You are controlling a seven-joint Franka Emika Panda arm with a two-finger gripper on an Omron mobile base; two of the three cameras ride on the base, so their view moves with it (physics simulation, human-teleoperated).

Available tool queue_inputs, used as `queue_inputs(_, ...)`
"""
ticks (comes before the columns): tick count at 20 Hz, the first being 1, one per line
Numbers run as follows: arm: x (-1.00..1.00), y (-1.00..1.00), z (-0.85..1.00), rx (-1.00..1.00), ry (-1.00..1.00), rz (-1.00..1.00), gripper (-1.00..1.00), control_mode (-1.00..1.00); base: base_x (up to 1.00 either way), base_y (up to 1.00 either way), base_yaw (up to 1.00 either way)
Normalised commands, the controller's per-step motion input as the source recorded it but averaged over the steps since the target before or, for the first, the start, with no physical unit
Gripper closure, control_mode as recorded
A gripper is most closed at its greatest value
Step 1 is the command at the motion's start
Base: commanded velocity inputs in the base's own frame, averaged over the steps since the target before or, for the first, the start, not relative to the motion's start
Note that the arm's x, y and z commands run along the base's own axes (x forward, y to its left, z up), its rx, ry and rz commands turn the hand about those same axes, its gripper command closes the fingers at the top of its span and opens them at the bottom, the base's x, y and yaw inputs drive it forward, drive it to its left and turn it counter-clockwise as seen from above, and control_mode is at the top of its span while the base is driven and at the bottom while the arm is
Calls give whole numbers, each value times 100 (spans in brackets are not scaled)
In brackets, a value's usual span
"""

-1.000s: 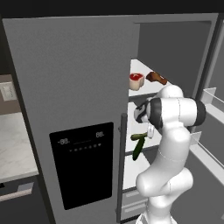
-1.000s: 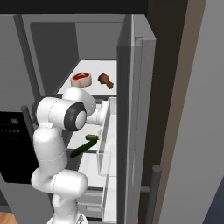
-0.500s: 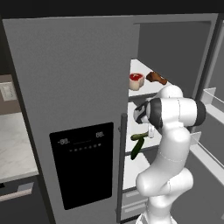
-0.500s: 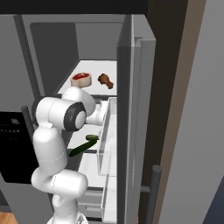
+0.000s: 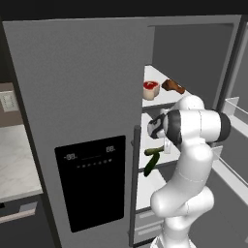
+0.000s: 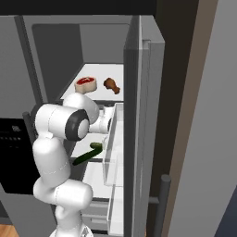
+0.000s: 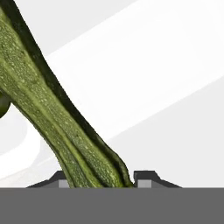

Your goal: Gather the cucumber and squash from the fridge and place them on a tray on the dining counter. Then gather the steak and chicken drumstick from the fridge and place them on the other tray.

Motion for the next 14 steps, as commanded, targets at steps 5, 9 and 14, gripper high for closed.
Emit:
queue_inputs(5,-15,0,0,0,0,0,100,-100,0,0,0)
queue_inputs(9,-1,0,10,0,0,0,100,-100,0,0,0)
queue_inputs(14,1,0,25,0,0,0,100,-100,0,0,0)
